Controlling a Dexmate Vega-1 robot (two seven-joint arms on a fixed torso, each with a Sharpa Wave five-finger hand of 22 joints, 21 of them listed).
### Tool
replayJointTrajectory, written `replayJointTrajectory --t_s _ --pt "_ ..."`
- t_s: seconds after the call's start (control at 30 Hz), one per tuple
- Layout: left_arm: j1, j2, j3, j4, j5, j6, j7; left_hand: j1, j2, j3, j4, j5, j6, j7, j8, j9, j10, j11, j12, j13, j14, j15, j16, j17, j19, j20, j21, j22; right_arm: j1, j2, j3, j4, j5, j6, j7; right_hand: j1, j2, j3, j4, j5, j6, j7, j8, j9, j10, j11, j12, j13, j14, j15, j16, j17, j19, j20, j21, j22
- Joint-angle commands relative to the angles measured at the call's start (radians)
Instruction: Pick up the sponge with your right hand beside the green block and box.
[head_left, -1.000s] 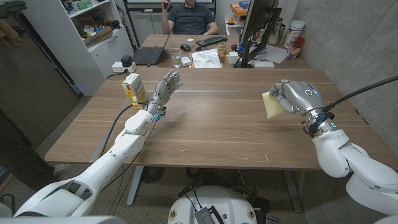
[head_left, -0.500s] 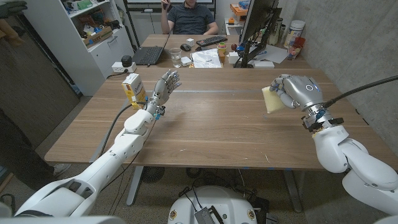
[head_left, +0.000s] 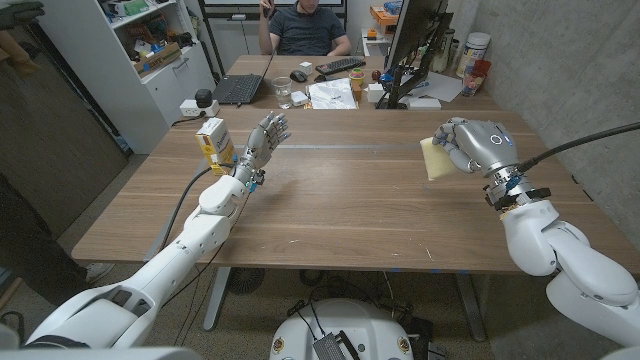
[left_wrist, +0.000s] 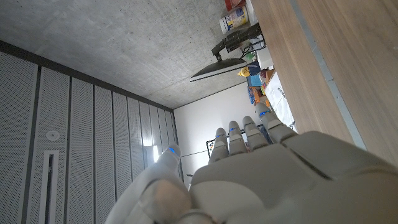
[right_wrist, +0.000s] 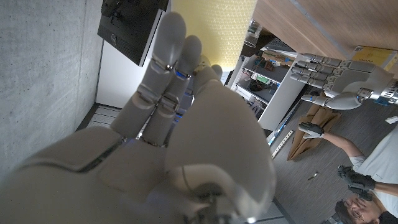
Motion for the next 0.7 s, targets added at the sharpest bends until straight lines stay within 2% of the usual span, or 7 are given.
replayJointTrajectory --t_s 0.03,0.2,0.27,0.7 --pt "-0.002 0.0 -0.002 0.006 -0.002 -0.002 -0.003 -0.002 0.001 -0.004 0.001 0.01 0.009 0.0 0.007 0.003 0.002 0.0 0.006 0.003 -0.005 0.003 0.004 0.002 0.007 0.0 -0.002 0.002 0.007 0.038 0.002 0.008 -0.027 0.027 0.009 0.051 0.041 0.002 0.007 0.004 0.009 -0.002 0.007 0.002 0.031 0.009 0.039 0.004 0.078 -0.062 -0.006 0.003 -0.018 -0.012 0.009 -0.001" --pt "-0.001 0.003 -0.002 0.002 -0.001 -0.001 -0.002 -0.002 0.001 -0.004 0.001 0.01 0.01 0.0 0.007 0.003 0.002 -0.001 0.006 0.003 -0.005 0.004 0.004 0.002 0.007 0.0 -0.002 0.002 0.008 0.047 0.005 0.017 -0.024 0.045 0.001 0.051 0.041 0.001 0.007 0.004 0.009 -0.003 0.009 0.003 0.031 0.008 0.039 0.005 0.08 -0.062 -0.01 0.005 -0.019 -0.012 0.013 -0.004" --pt "0.001 0.004 -0.003 -0.003 0.0 0.003 0.003 -0.002 0.001 -0.005 0.001 0.01 0.01 0.0 0.007 0.003 0.002 -0.001 0.006 0.003 -0.005 0.004 0.004 0.002 0.008 0.0 -0.002 0.002 0.009 0.051 0.002 0.014 -0.034 0.036 0.009 0.051 0.039 0.001 0.007 0.003 0.009 -0.002 0.011 0.005 0.036 0.016 0.038 0.001 0.081 -0.063 -0.013 0.004 -0.019 -0.012 0.017 -0.006" --pt "0.017 0.015 -0.009 -0.028 -0.001 0.006 0.014 -0.001 0.002 -0.006 0.001 0.01 0.01 0.002 0.007 0.003 0.001 0.0 0.006 0.003 -0.006 0.004 0.004 0.002 0.008 0.0 -0.004 0.002 0.004 0.064 0.008 0.02 -0.038 0.057 0.005 0.053 0.04 0.001 0.007 0.005 0.008 -0.003 0.011 0.0 0.032 0.006 0.038 0.007 0.088 -0.063 -0.021 0.012 -0.024 -0.012 0.032 -0.017"
